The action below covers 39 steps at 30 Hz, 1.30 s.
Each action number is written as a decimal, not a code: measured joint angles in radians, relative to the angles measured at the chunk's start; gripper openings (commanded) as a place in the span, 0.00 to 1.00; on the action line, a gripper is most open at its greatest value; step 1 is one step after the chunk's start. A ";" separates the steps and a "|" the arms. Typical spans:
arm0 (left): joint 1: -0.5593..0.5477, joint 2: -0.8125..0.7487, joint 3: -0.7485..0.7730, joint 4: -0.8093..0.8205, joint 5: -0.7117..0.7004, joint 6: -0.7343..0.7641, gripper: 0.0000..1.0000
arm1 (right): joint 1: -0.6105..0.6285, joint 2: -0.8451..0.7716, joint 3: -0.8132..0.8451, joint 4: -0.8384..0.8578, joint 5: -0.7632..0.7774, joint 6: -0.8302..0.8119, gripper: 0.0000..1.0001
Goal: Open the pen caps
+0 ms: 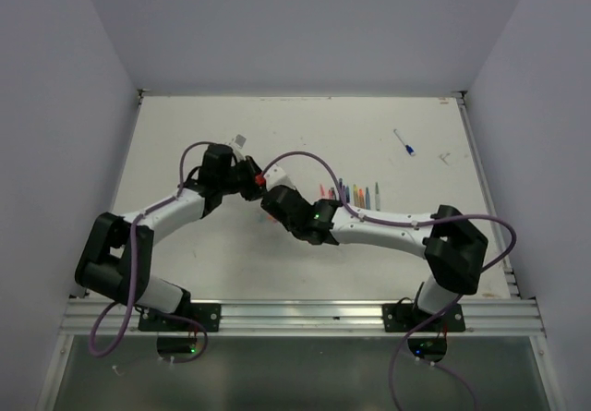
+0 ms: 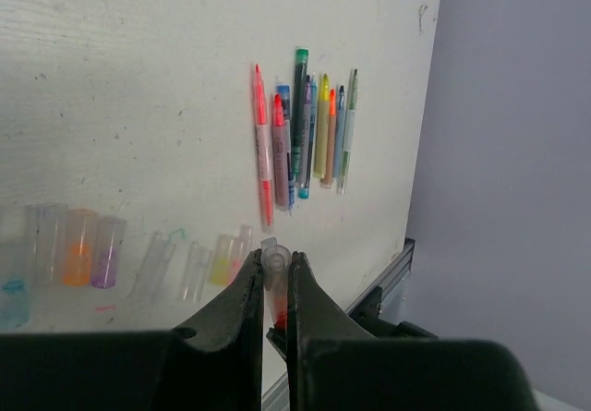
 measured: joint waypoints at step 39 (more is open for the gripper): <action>0.210 -0.106 -0.221 -0.126 -0.206 0.363 0.00 | -0.657 -0.163 -0.181 -0.072 -0.257 0.139 0.00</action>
